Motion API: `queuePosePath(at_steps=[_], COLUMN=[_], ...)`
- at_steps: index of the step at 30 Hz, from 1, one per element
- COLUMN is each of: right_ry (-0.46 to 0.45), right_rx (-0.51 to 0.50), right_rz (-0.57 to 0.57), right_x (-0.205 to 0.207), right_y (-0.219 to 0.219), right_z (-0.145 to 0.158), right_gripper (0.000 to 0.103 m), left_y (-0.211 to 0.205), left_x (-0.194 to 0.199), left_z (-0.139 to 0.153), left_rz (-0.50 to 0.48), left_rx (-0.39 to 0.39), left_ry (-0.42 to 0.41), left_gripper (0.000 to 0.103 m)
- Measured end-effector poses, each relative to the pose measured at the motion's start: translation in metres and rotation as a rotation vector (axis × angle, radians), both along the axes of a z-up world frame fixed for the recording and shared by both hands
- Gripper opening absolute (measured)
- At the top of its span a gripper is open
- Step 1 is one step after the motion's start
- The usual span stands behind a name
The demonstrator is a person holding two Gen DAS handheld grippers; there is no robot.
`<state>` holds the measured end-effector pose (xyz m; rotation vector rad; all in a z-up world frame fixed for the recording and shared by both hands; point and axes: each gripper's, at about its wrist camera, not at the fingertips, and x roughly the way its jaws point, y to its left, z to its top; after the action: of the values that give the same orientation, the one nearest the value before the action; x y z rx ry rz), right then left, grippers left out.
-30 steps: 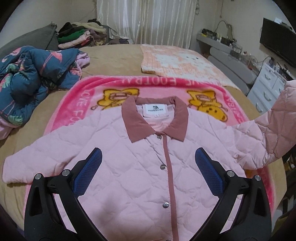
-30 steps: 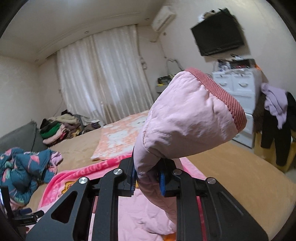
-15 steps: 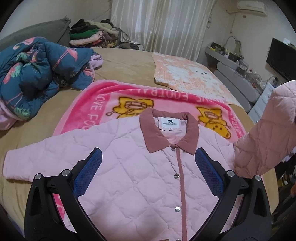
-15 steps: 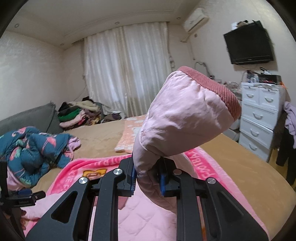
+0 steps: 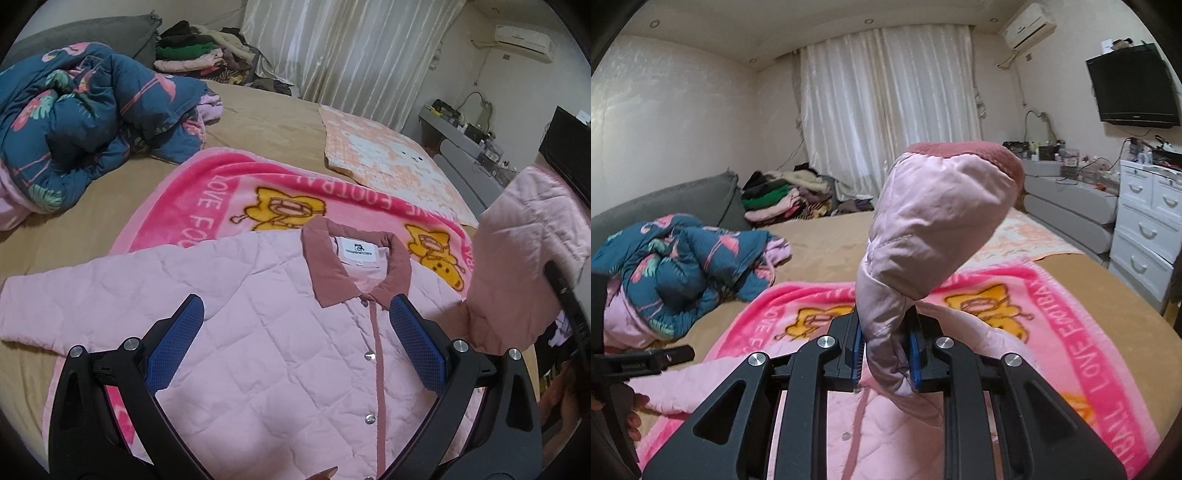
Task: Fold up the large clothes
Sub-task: 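Carry the sleeve across the jacket front with the right tool and release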
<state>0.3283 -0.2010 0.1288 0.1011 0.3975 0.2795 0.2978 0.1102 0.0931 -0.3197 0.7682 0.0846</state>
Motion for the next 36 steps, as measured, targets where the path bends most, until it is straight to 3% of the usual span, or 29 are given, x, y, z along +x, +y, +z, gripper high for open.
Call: queuePosePath(at_steps=[13, 22, 34, 36], right_ry=[0.111, 0.202, 0.311, 0.33], right_rx=[-0.047, -0.101, -0.162, -0.157], right_rz=[0.074, 0.146, 0.303, 0.324], right_x=[0.02, 0.02, -0.01, -0.016], right_y=[0.068, 0.102, 0.156, 0.159], right_z=[-0.06, -0.105, -0.15, -0.154], right_gripper=[0.018, 0.024, 0.048, 0.061], left_y=[0.026, 0.043, 0.045, 0.045], left_x=[-0.003, -0.004, -0.003, -0.002], left_z=[-0.027, -0.044, -0.064, -0.068], left_rz=[0.009, 0.028, 0.005, -0.001], left_rx=[-0.103, -0.187, -0.295, -0.324], left_ry=[0.037, 0.053, 0.085, 0.094], left_gripper=[0.094, 0.094, 0.094, 0.094])
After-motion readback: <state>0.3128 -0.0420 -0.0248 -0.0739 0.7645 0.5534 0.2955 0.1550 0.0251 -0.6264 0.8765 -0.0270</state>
